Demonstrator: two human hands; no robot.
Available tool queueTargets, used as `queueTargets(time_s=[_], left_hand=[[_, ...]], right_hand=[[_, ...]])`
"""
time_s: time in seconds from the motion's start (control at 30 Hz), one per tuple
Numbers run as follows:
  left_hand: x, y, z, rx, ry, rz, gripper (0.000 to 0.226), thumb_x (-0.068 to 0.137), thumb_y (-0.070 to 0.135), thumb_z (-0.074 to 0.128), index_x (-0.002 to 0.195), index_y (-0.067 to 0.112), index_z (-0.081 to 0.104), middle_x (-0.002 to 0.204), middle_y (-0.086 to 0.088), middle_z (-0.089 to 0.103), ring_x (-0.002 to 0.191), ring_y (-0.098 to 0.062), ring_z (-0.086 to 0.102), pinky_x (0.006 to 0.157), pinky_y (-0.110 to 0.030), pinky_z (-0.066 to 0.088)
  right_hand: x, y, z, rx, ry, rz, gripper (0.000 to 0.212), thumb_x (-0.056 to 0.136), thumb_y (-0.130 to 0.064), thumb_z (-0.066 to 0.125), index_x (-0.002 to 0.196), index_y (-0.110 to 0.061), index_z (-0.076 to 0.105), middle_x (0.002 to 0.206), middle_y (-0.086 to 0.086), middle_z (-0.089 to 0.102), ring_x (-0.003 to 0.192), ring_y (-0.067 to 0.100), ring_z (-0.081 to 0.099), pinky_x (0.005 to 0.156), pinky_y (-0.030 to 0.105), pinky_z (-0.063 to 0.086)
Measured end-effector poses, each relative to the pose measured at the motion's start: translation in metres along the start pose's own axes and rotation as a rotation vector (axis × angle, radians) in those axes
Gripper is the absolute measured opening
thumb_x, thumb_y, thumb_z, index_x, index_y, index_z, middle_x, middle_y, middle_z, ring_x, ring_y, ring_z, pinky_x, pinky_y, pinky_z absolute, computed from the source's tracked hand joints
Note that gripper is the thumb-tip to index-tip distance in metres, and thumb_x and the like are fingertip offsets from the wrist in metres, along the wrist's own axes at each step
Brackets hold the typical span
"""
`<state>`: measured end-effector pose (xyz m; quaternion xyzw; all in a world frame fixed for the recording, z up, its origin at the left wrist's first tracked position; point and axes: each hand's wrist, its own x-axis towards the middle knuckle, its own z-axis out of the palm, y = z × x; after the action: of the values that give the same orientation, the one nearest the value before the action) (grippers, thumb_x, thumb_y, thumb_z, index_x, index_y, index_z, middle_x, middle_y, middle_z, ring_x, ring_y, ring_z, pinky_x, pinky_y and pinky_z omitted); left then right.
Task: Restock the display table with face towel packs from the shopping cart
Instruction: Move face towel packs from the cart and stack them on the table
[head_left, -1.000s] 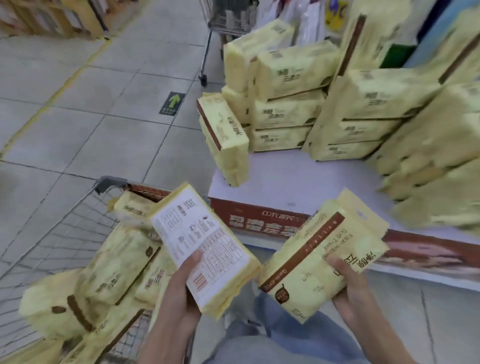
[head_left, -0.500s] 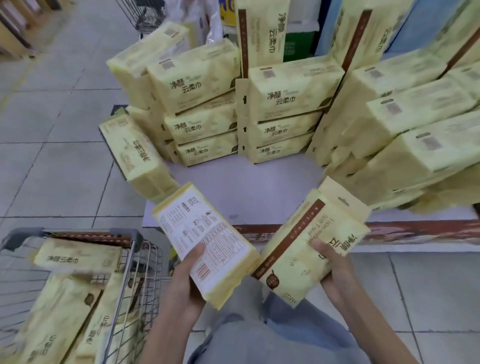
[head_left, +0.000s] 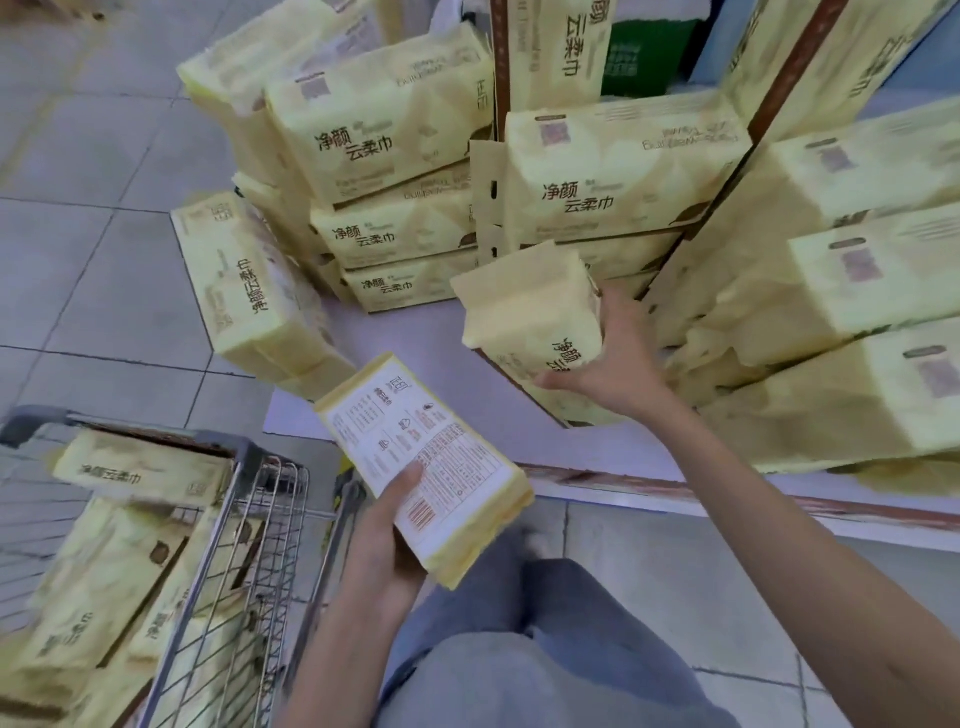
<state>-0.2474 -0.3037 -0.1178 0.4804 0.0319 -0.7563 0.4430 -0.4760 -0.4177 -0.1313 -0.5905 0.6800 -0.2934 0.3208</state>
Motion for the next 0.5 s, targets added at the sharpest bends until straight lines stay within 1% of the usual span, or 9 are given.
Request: queueTargets(time_s=[0.07,0.13,0.2,0.3,0.33,0.4,0.43,0.47,0.5], left_hand=[[0.006,0.004,0.003,-0.003,0.018,0.003,0.037,0.08,0.016,0.056,0.117,0.015,0.059,0.109,-0.012,0.071,0.094,-0.027,0.071,0.071,-0.042,0.06],[0.011,0.008,0.005,0.012,0.029,0.001,0.031,0.082,0.016,0.054,0.113,0.014,0.06,0.104,-0.012,0.073,0.089,-0.026,0.072,0.068,-0.04,0.06],[0.016,0.013,0.008,0.021,0.051,-0.013,0.029,0.084,0.015,0.053,0.112,0.014,0.06,0.103,-0.011,0.073,0.089,-0.025,0.072,0.07,-0.04,0.06],[0.025,0.021,0.011,0.026,0.054,-0.032,0.03,0.084,0.016,0.054,0.113,0.015,0.06,0.104,-0.011,0.073,0.09,-0.024,0.072,0.07,-0.039,0.06],[0.028,0.023,0.011,0.025,0.057,-0.04,0.029,0.083,0.016,0.054,0.112,0.015,0.06,0.103,-0.01,0.073,0.089,-0.024,0.072,0.069,-0.038,0.06],[0.034,0.026,0.013,0.027,0.068,-0.058,0.03,0.082,0.018,0.056,0.111,0.015,0.061,0.102,-0.01,0.074,0.087,-0.024,0.072,0.068,-0.038,0.06],[0.036,0.028,0.014,0.028,0.07,-0.066,0.031,0.08,0.018,0.057,0.11,0.014,0.061,0.101,-0.01,0.074,0.087,-0.024,0.072,0.07,-0.039,0.059],[0.038,0.029,0.014,0.025,0.071,-0.07,0.031,0.078,0.018,0.058,0.109,0.014,0.062,0.1,-0.011,0.074,0.086,-0.024,0.072,0.073,-0.041,0.058],[0.041,0.03,0.015,0.023,0.07,-0.072,0.031,0.077,0.018,0.058,0.108,0.014,0.062,0.1,-0.011,0.074,0.086,-0.024,0.072,0.076,-0.043,0.055]], right_hand=[[0.016,0.004,0.008,-0.276,-0.074,-0.051,0.098,0.045,-0.039,0.091,0.124,-0.01,0.042,0.121,0.008,0.043,0.114,0.026,0.038,0.09,0.036,0.036],[0.026,0.012,0.018,-0.474,-0.139,-0.091,0.103,0.047,-0.042,0.089,0.131,-0.01,0.038,0.125,0.009,0.042,0.116,0.028,0.036,0.094,0.038,0.034],[0.032,0.026,0.032,-0.618,-0.176,-0.147,0.102,0.049,-0.044,0.086,0.133,-0.012,0.038,0.127,0.01,0.042,0.115,0.03,0.038,0.094,0.039,0.034],[0.039,0.044,0.047,-0.765,-0.191,-0.197,0.089,0.052,-0.037,0.085,0.128,-0.012,0.044,0.122,0.012,0.046,0.11,0.032,0.041,0.087,0.038,0.032],[0.041,0.049,0.05,-0.817,-0.19,-0.21,0.088,0.05,-0.034,0.085,0.125,-0.012,0.046,0.118,0.012,0.049,0.106,0.032,0.043,0.085,0.038,0.031],[0.045,0.058,0.055,-0.898,-0.161,-0.223,0.09,0.039,-0.031,0.088,0.118,-0.012,0.049,0.106,0.013,0.053,0.096,0.03,0.043,0.08,0.037,0.028],[0.047,0.063,0.056,-0.888,-0.133,-0.21,0.093,0.033,-0.031,0.088,0.116,-0.012,0.05,0.102,0.013,0.054,0.093,0.029,0.04,0.08,0.037,0.028],[0.049,0.068,0.056,-0.866,-0.11,-0.202,0.097,0.031,-0.031,0.089,0.118,-0.012,0.05,0.101,0.014,0.055,0.094,0.028,0.038,0.085,0.04,0.029],[0.048,0.07,0.055,-0.852,-0.112,-0.189,0.102,0.032,-0.032,0.09,0.123,-0.012,0.05,0.105,0.015,0.056,0.1,0.03,0.038,0.093,0.044,0.032]])
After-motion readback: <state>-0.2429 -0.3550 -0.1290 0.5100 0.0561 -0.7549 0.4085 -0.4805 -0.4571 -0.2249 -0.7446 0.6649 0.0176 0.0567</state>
